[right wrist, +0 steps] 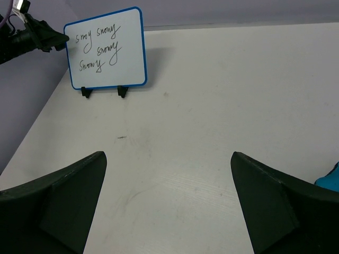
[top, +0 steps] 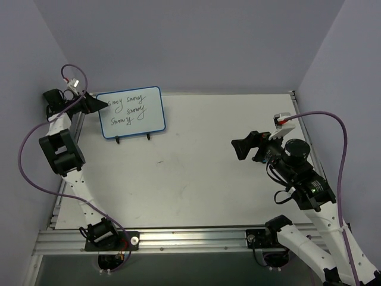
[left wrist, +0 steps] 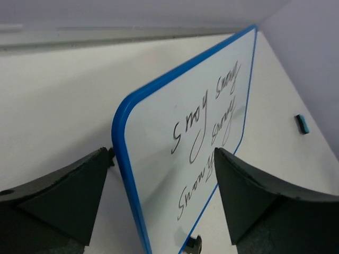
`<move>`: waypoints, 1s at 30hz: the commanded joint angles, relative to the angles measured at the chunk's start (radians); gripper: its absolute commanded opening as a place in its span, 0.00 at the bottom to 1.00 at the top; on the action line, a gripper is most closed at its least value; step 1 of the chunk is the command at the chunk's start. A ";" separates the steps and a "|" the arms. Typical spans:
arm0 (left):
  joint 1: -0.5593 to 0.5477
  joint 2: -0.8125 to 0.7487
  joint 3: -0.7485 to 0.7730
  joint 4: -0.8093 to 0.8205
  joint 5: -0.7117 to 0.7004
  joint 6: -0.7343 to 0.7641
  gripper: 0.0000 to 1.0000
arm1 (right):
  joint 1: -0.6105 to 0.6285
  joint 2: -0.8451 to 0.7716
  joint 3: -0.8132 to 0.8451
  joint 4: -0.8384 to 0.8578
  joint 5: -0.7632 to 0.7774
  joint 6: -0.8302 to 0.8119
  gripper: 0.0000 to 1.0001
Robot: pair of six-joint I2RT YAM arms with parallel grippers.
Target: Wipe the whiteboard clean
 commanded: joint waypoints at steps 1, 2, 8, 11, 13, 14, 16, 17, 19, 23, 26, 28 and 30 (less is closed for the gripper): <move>0.016 0.038 -0.035 0.467 0.145 -0.229 0.85 | 0.011 0.019 -0.003 0.049 -0.014 -0.020 1.00; 0.018 0.051 -0.043 0.580 0.157 -0.409 0.83 | 0.011 0.027 0.002 0.046 -0.017 -0.018 1.00; 0.022 0.225 0.090 1.187 0.213 -0.964 0.81 | 0.019 0.036 0.006 0.038 -0.025 -0.030 1.00; 0.024 0.253 0.101 1.203 0.214 -0.973 0.80 | 0.020 0.039 0.006 0.043 -0.028 -0.030 1.00; 0.024 0.256 0.101 1.171 0.214 -0.950 0.78 | 0.022 0.041 0.006 0.044 -0.022 -0.029 1.00; 0.024 0.258 0.103 1.172 0.216 -0.953 0.77 | 0.023 0.041 0.005 0.046 -0.022 -0.029 1.00; 0.024 0.265 0.115 1.187 0.219 -0.972 0.71 | 0.025 0.044 0.003 0.050 -0.022 -0.027 1.00; 0.022 0.269 0.121 1.196 0.220 -0.982 0.66 | 0.025 0.042 0.003 0.052 -0.022 -0.027 1.00; 0.019 0.273 0.136 1.218 0.225 -1.000 0.58 | 0.025 0.045 0.002 0.055 -0.022 -0.026 1.00; 0.015 0.270 0.141 1.227 0.231 -1.016 0.47 | 0.026 0.048 0.002 0.055 -0.019 -0.030 1.00; 0.010 0.273 0.141 1.230 0.231 -1.023 0.33 | 0.028 0.047 -0.001 0.053 -0.012 -0.033 1.00; 0.009 0.272 0.141 1.239 0.233 -1.028 0.26 | 0.028 0.042 -0.001 0.052 -0.011 -0.033 1.00; 0.007 0.273 0.138 1.241 0.233 -1.032 0.25 | 0.029 0.038 0.000 0.049 -0.009 -0.035 1.00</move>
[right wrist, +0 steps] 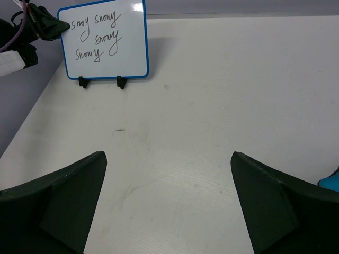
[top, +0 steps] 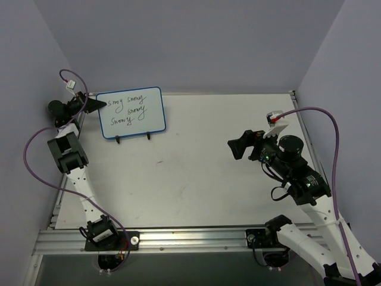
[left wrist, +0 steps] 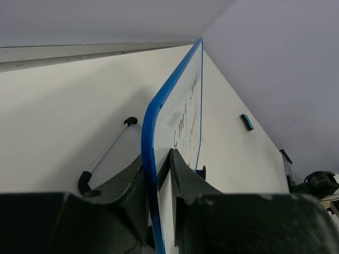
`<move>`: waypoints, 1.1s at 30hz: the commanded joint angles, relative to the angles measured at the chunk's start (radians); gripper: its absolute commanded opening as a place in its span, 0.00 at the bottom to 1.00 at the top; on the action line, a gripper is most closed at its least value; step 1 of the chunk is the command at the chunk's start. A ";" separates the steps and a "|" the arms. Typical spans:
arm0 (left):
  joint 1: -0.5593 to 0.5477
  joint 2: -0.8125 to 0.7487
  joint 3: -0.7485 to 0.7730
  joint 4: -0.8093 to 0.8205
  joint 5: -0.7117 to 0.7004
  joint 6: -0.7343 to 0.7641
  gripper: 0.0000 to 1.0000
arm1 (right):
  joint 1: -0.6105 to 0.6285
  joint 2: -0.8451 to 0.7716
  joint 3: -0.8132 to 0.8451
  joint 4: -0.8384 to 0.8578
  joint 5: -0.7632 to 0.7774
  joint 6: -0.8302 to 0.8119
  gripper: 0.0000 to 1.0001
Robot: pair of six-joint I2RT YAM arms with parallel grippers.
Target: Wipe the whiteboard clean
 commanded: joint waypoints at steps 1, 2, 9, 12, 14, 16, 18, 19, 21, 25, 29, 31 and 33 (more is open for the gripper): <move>-0.002 -0.007 0.037 0.081 0.021 0.005 0.25 | 0.009 -0.010 0.000 0.044 0.000 -0.017 1.00; -0.002 -0.007 0.034 0.083 0.020 0.003 0.13 | 0.011 -0.012 -0.001 0.042 0.002 -0.017 1.00; 0.001 -0.032 -0.057 0.187 0.015 -0.027 0.02 | 0.012 -0.013 0.000 0.045 0.003 -0.019 1.00; 0.003 -0.027 -0.067 0.260 -0.005 -0.081 0.02 | 0.012 -0.018 -0.003 0.045 0.002 -0.019 1.00; 0.003 -0.032 -0.061 0.311 -0.023 -0.125 0.02 | 0.015 -0.020 -0.003 0.045 0.002 -0.020 1.00; 0.004 -0.041 -0.063 0.328 -0.034 -0.141 0.02 | 0.015 -0.021 -0.001 0.044 0.005 -0.023 1.00; 0.003 -0.065 -0.074 0.340 -0.043 -0.139 0.02 | 0.017 -0.021 -0.001 0.045 0.008 -0.025 1.00; 0.004 -0.075 -0.089 0.344 -0.056 -0.135 0.02 | 0.017 -0.021 -0.001 0.050 0.008 -0.025 1.00; 0.006 -0.099 -0.106 0.350 -0.068 -0.124 0.02 | 0.017 -0.018 -0.001 0.051 0.009 -0.025 1.00; 0.013 -0.133 -0.135 0.353 -0.127 -0.101 0.02 | 0.018 -0.021 0.000 0.056 0.009 -0.025 1.00; 0.016 -0.168 -0.173 0.328 -0.175 -0.041 0.02 | 0.018 -0.027 -0.008 0.056 0.022 -0.025 1.00; 0.018 -0.173 -0.182 0.330 -0.183 -0.032 0.02 | 0.018 -0.027 -0.008 0.056 0.026 -0.027 1.00; 0.018 -0.171 -0.183 0.342 -0.195 -0.032 0.02 | 0.018 -0.024 -0.006 0.058 0.028 -0.027 1.00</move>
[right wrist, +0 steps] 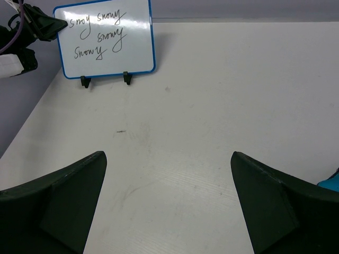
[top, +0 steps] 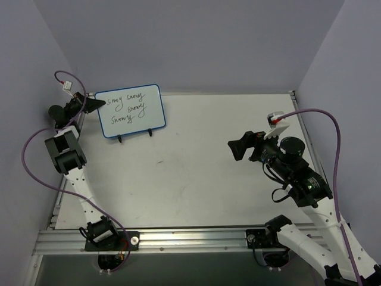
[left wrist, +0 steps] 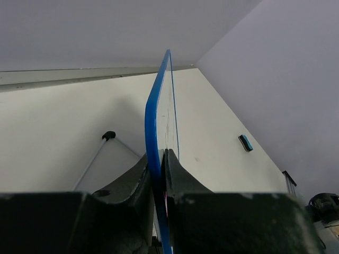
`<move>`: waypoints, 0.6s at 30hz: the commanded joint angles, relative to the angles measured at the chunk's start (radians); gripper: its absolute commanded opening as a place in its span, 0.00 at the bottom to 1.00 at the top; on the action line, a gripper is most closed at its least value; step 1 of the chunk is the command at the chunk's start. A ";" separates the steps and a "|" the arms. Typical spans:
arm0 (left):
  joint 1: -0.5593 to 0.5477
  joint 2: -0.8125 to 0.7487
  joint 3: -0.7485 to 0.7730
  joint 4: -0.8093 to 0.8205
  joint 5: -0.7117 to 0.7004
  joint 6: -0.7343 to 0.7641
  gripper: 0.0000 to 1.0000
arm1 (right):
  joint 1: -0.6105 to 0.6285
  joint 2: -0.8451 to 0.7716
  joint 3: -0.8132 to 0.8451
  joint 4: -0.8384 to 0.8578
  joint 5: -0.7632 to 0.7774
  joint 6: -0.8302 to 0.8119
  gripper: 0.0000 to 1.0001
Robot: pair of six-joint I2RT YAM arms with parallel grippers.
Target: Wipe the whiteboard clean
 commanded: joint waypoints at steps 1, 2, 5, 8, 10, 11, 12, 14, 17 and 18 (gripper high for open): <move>0.015 -0.073 0.004 0.136 -0.105 0.071 0.02 | 0.006 -0.007 -0.006 0.056 0.019 -0.019 1.00; 0.015 -0.073 0.006 0.148 -0.111 0.068 0.02 | 0.008 -0.006 -0.006 0.058 0.019 -0.020 1.00; 0.015 -0.073 0.010 0.185 -0.131 0.045 0.02 | 0.008 -0.003 -0.009 0.061 0.022 -0.019 1.00; 0.013 -0.066 0.030 0.206 -0.120 0.022 0.02 | 0.006 -0.001 -0.012 0.064 0.022 -0.017 1.00; 0.013 -0.055 0.041 0.214 -0.094 0.005 0.02 | 0.008 -0.003 -0.015 0.066 0.023 -0.017 1.00; 0.015 -0.041 0.041 0.234 -0.088 -0.004 0.02 | 0.006 -0.003 -0.015 0.066 0.023 -0.016 1.00; 0.015 -0.033 0.039 0.249 -0.082 -0.018 0.02 | 0.008 -0.004 -0.017 0.067 0.023 -0.017 1.00; 0.015 -0.017 0.023 0.284 -0.088 -0.041 0.02 | 0.008 -0.007 -0.018 0.070 0.025 -0.016 1.00; 0.016 -0.010 -0.028 0.324 -0.090 -0.032 0.02 | 0.006 -0.009 -0.008 0.061 0.019 -0.016 1.00; 0.018 -0.012 -0.042 0.324 -0.086 -0.014 0.02 | 0.006 -0.015 -0.005 0.052 0.019 -0.016 1.00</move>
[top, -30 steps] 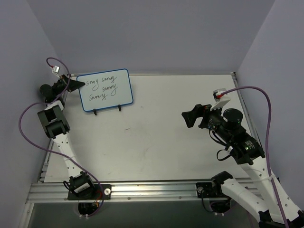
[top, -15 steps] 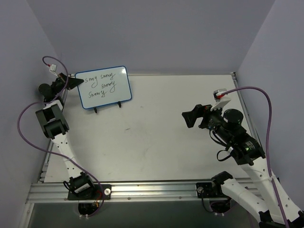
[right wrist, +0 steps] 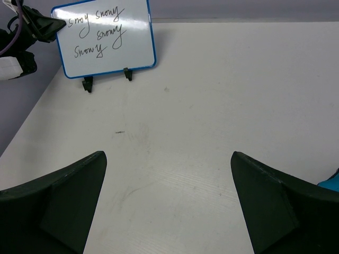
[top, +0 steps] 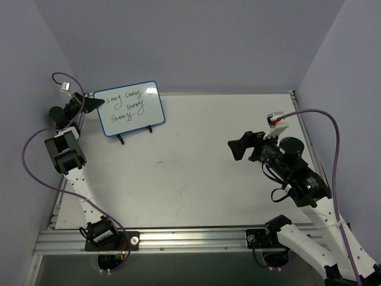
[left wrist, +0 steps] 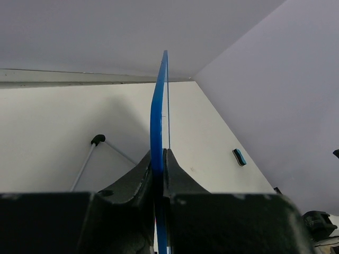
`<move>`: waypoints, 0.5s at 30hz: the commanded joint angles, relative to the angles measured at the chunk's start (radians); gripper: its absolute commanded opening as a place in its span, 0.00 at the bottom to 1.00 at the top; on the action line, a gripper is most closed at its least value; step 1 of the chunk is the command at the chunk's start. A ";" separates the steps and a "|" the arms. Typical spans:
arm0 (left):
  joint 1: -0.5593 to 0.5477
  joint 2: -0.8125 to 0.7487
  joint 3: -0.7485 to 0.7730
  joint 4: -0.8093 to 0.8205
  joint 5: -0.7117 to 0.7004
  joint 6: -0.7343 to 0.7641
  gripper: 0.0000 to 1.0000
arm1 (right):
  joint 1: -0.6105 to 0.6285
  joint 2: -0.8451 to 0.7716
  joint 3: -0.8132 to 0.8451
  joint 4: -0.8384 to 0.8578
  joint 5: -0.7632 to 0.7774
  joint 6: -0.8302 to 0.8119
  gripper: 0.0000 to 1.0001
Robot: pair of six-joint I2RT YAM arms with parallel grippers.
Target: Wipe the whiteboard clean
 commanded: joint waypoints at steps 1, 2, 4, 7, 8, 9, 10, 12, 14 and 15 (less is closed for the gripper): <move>0.019 -0.012 -0.044 0.313 -0.024 0.050 0.02 | 0.009 -0.019 0.012 0.033 0.014 -0.019 1.00; 0.023 -0.028 -0.088 0.311 -0.021 0.068 0.02 | 0.008 -0.025 0.012 0.030 0.020 -0.019 1.00; 0.029 -0.041 -0.115 0.313 -0.019 0.110 0.02 | 0.009 -0.040 0.011 0.028 0.021 -0.019 1.00; 0.039 -0.052 -0.141 0.308 -0.016 0.137 0.02 | 0.011 -0.045 0.002 0.032 0.015 -0.016 1.00; 0.039 -0.070 -0.152 0.310 -0.016 0.150 0.02 | 0.012 -0.047 0.000 0.033 0.015 -0.016 1.00; 0.037 -0.081 -0.185 0.310 -0.015 0.188 0.02 | 0.011 -0.047 -0.001 0.035 0.015 -0.017 1.00; 0.037 -0.107 -0.204 0.311 -0.016 0.205 0.02 | 0.011 -0.047 -0.002 0.036 0.015 -0.017 1.00; 0.036 -0.121 -0.231 0.311 0.002 0.220 0.02 | 0.014 -0.056 -0.001 0.039 0.017 -0.019 1.00; 0.031 -0.143 -0.254 0.310 0.011 0.226 0.02 | 0.014 -0.062 -0.002 0.039 0.020 -0.020 1.00; 0.028 -0.152 -0.294 0.308 0.007 0.254 0.02 | 0.012 -0.063 -0.003 0.041 0.021 -0.022 1.00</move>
